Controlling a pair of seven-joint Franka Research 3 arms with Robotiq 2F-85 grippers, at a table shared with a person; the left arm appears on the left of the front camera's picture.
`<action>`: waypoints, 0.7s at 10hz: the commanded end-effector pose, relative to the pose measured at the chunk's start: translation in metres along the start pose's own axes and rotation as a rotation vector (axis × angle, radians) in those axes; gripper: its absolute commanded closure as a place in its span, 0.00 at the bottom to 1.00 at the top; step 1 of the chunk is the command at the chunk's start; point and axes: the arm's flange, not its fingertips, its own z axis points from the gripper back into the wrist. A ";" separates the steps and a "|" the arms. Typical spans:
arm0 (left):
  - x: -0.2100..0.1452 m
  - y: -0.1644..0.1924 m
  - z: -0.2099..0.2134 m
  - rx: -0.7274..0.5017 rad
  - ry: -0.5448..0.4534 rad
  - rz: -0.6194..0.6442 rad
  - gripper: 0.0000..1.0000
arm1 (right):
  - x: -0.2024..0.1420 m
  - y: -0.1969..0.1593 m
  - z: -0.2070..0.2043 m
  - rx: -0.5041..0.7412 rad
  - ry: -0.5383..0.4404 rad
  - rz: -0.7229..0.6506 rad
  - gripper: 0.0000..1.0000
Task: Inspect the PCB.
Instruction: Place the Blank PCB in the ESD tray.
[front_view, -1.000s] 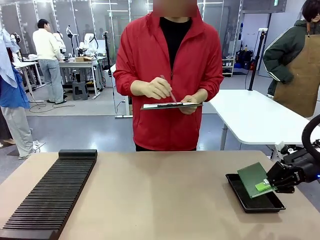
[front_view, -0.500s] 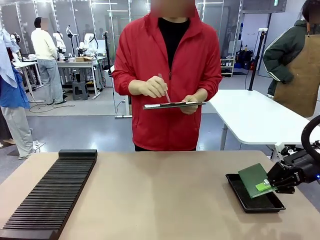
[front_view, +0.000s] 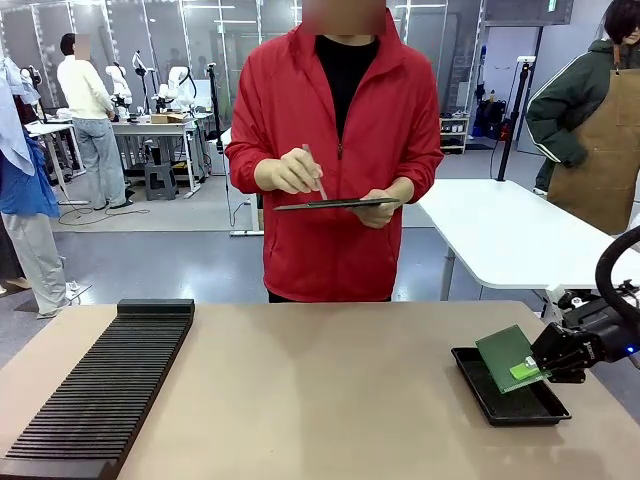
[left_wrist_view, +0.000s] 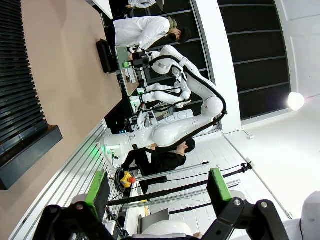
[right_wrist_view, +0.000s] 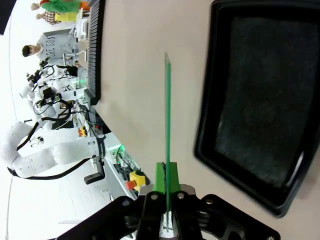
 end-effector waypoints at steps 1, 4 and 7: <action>0.000 -0.001 0.002 0.006 0.005 -0.001 0.00 | 0.026 -0.021 -0.002 -0.036 0.040 0.026 0.97; 0.000 -0.001 0.002 0.006 0.005 -0.001 0.00 | 0.035 -0.031 -0.008 -0.040 0.048 -0.016 0.97; 0.000 -0.001 0.002 0.006 0.005 -0.001 0.00 | 0.043 -0.043 -0.025 -0.064 0.037 -0.041 0.97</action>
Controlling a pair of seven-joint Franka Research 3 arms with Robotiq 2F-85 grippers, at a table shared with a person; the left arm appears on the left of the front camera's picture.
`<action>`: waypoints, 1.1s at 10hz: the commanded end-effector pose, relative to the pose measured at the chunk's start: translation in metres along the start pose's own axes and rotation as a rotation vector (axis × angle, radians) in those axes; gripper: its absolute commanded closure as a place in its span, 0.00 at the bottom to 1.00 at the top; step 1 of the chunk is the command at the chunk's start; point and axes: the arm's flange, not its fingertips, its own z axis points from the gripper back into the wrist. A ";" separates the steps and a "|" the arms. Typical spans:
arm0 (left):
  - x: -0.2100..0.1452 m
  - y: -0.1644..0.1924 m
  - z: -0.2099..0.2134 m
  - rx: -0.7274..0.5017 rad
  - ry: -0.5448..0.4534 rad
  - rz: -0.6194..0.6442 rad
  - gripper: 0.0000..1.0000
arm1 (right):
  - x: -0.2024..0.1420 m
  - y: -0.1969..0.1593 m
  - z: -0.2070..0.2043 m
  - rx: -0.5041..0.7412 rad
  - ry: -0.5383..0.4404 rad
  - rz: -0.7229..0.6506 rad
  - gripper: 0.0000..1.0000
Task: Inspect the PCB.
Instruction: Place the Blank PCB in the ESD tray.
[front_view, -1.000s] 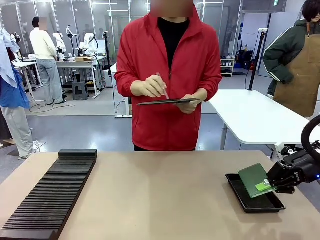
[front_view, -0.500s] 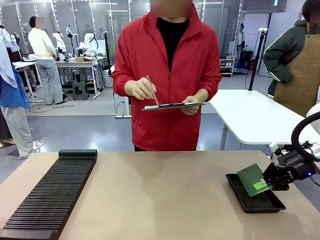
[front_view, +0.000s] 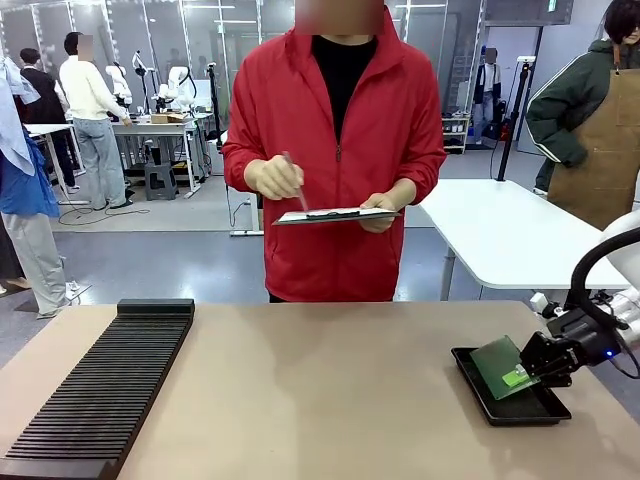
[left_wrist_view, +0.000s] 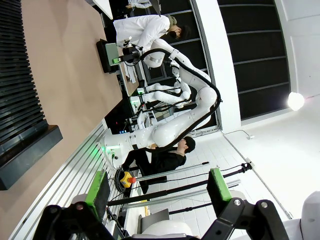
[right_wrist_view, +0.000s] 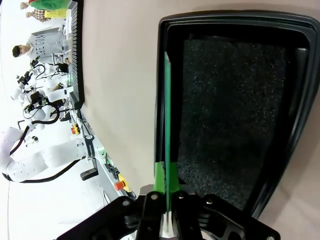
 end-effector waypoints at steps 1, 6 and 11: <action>0.000 -0.001 0.002 0.006 0.005 -0.001 0.00 | 0.009 -0.001 -0.011 -0.045 0.002 -0.017 0.97; 0.000 -0.001 0.002 0.006 0.005 -0.001 0.00 | 0.004 0.012 -0.021 -0.079 -0.010 -0.024 0.63; 0.000 -0.001 0.002 0.006 0.005 -0.001 0.00 | -0.015 0.041 -0.040 -0.252 -0.089 -0.072 0.00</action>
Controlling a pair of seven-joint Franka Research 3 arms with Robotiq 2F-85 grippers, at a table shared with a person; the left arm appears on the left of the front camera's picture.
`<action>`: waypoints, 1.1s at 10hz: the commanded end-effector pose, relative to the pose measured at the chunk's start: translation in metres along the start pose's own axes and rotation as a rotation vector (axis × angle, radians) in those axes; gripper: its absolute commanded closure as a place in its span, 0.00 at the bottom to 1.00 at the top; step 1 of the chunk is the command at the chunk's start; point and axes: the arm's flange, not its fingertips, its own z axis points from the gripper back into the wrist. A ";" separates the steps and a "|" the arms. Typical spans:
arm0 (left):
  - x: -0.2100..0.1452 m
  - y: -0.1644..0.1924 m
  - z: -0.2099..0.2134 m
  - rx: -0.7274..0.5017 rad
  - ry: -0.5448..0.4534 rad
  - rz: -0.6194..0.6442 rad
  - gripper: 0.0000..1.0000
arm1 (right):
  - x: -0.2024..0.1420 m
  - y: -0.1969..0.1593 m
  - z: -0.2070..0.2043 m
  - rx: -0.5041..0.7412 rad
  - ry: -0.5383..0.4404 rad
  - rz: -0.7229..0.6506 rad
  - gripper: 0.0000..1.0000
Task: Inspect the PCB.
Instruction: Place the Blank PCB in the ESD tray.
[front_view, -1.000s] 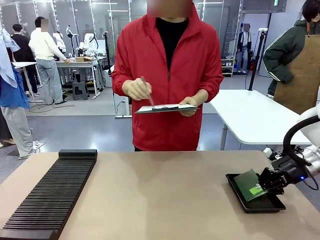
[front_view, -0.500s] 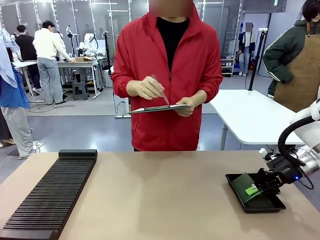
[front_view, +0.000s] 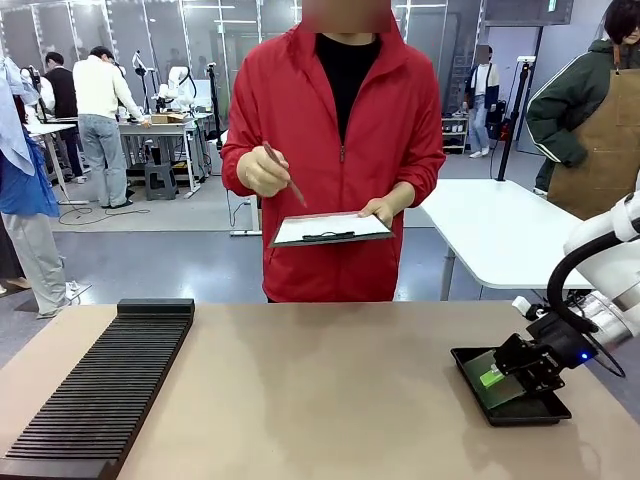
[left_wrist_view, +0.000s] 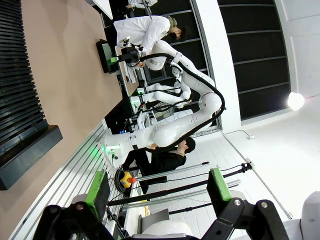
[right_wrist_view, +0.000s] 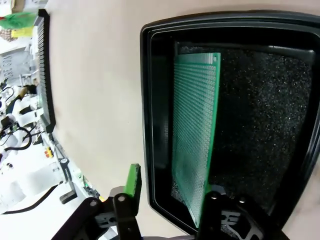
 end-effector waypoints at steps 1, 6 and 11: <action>0.000 -0.001 0.002 0.006 0.005 -0.001 0.00 | -0.013 0.017 -0.005 -0.090 -0.020 -0.039 0.19; 0.000 -0.001 0.002 0.006 0.005 -0.001 0.00 | -0.020 0.044 0.009 -0.225 -0.055 -0.085 0.00; 0.000 -0.001 0.002 0.006 0.005 -0.001 0.00 | -0.031 0.077 0.032 -0.356 -0.168 -0.113 0.00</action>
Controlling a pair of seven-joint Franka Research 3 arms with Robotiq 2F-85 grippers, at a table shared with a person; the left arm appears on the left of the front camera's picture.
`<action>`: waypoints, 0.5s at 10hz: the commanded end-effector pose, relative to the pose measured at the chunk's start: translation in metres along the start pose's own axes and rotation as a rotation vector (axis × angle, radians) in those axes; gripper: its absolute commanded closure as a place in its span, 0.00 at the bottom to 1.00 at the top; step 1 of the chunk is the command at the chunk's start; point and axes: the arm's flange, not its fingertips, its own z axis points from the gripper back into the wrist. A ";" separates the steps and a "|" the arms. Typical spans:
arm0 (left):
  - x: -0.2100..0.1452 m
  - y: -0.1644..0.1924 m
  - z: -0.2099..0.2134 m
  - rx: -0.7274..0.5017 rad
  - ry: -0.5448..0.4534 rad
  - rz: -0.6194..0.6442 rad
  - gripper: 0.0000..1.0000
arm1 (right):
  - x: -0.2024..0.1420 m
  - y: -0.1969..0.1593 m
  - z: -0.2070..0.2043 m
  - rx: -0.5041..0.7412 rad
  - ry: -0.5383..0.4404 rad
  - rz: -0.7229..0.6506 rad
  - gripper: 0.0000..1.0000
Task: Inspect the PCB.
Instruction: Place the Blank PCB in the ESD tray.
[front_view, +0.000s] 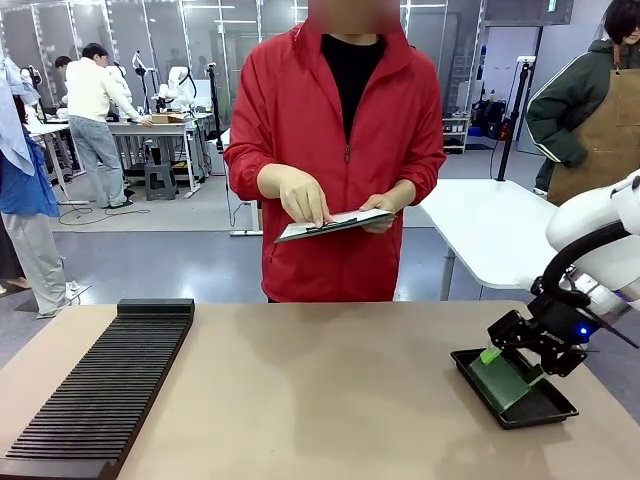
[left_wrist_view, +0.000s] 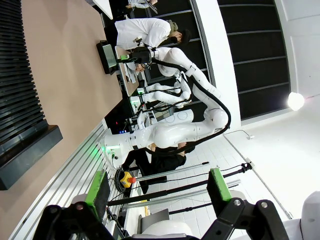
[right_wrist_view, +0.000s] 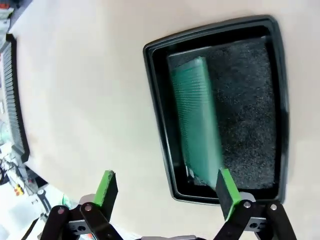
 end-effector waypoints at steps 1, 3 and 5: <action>0.000 -0.001 0.002 0.006 0.005 -0.001 0.00 | -0.012 0.008 0.011 -0.097 -0.082 -0.057 0.00; 0.000 -0.001 0.002 0.006 0.005 -0.001 0.00 | -0.021 0.010 0.020 -0.072 -0.092 -0.037 0.00; 0.000 -0.001 0.002 0.006 0.005 -0.001 0.00 | -0.018 0.004 0.016 -0.019 -0.077 -0.036 0.00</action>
